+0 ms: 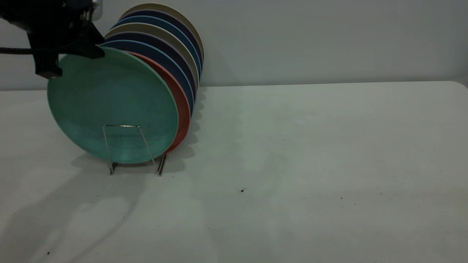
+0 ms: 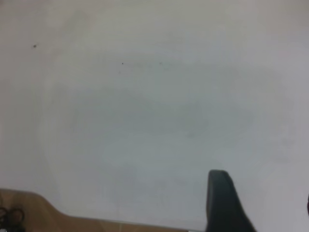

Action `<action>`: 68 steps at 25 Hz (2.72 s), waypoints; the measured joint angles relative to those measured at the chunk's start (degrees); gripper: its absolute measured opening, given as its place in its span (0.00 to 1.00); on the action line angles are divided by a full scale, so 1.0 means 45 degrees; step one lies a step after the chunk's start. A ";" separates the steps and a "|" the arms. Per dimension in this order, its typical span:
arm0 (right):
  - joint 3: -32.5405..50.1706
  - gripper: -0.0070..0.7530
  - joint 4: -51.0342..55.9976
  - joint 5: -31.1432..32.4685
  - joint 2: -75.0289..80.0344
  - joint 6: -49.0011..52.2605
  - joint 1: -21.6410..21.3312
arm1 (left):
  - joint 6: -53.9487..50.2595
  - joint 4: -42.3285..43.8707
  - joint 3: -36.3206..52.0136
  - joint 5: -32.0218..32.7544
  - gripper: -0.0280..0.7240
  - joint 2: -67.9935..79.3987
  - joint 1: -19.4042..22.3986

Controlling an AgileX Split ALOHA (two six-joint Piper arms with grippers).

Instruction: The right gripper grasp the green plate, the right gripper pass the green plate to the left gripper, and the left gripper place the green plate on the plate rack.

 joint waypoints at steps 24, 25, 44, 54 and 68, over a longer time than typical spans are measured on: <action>0.0000 0.57 0.0000 0.0000 -0.0005 0.0000 0.0000 | -0.0593 -0.1375 0.0162 -0.0018 0.59 0.0000 0.0000; 0.0000 0.57 0.0000 0.0000 -0.0005 0.0000 0.0000 | -0.0591 -0.1375 0.0265 -0.0018 0.59 0.0000 0.0000; 0.0000 0.57 0.0000 0.0000 -0.0005 0.0000 0.0000 | -0.1123 -0.3037 0.1316 -0.0203 0.65 -0.0924 0.0000; 0.0000 0.57 -0.0003 0.0000 -0.0005 0.0000 0.0000 | -0.3385 -0.3039 0.2726 -0.0051 0.65 -0.3561 0.0000; 0.0000 0.57 -0.0286 0.0000 -0.0005 0.0346 0.0892 | -1.2513 -0.1873 0.4069 0.4127 0.62 -1.0948 0.0000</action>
